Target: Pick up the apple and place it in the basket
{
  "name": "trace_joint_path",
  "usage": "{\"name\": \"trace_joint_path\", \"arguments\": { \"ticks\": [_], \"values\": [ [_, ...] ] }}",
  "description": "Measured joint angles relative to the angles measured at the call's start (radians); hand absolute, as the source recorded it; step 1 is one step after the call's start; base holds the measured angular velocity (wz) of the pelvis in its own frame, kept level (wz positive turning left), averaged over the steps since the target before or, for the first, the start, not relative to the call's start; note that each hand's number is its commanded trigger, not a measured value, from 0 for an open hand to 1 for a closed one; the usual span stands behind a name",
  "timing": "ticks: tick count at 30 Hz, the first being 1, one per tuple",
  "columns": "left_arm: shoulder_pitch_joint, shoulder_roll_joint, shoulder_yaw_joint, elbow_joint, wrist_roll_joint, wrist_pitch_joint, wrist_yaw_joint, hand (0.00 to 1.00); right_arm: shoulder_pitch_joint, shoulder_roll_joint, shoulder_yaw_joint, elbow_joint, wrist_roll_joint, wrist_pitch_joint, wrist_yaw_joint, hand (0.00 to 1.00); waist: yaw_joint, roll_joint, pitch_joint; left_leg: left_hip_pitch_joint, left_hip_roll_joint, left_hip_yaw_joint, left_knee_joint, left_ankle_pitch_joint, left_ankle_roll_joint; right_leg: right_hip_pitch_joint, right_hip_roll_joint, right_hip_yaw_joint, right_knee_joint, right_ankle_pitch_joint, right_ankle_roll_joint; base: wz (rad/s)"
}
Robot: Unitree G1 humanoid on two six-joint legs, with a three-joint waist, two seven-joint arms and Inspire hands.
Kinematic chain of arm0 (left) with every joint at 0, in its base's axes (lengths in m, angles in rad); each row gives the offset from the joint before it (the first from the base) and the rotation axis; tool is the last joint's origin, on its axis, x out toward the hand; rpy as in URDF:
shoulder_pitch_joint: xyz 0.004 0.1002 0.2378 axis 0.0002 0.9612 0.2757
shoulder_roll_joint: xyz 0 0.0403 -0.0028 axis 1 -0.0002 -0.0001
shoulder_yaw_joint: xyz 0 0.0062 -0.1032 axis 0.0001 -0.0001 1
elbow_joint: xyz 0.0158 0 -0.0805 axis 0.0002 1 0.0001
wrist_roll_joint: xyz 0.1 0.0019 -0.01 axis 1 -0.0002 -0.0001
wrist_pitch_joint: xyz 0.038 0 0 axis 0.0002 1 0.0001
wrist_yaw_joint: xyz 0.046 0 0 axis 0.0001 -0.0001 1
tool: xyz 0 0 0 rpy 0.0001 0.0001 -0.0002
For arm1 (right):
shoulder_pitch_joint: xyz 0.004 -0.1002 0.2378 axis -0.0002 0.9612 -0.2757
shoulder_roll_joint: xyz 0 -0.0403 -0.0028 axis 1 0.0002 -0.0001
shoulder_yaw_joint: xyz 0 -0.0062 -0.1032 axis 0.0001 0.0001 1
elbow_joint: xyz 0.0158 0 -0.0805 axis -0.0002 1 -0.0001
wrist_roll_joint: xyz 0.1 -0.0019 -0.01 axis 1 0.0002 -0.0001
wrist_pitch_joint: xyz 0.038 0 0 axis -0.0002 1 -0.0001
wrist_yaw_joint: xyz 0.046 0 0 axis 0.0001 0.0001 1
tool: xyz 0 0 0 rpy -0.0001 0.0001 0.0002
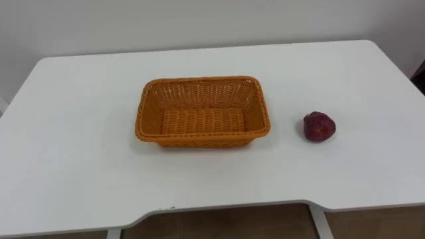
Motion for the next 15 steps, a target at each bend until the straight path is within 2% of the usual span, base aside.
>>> {"name": "trace_joint_path", "arguments": {
  "ticks": [7, 12, 15],
  "values": [
    [0.000, 0.000, 0.000, -0.001, -0.001, -0.007, 0.005, 0.00, -0.003, 0.000, 0.001, -0.003, 0.027, -0.009, -0.029, 0.00, 0.007, -0.005, 0.0026, 0.001, 0.002, 0.012, -0.002, -0.001, -0.001, -0.003, 0.003, 0.021, -0.002, 0.000, 0.000, -0.05],
    [-0.001, 0.000, 0.002, -0.001, -0.001, -0.011, 0.064, 0.00, 0.012, 0.000, -0.001, -0.001, 0.149, -0.008, -0.109, 0.00, 0.002, -0.004, 0.0031, 0.000, 0.002, 0.014, -0.006, -0.002, -0.001, -0.005, 0.004, 0.025, 0.002, 0.000, 0.000, -0.01],
    [0.001, -0.007, 0.006, -0.001, 0.000, -0.024, 0.085, 0.00, 0.026, -0.004, -0.050, -0.002, 0.252, -0.008, -0.183, 0.00, 0.003, 0.000, 0.0005, -0.001, 0.003, 0.023, -0.013, -0.002, -0.001, -0.016, 0.004, 0.033, 0.007, 0.000, 0.000, -0.10]
  ]
}}
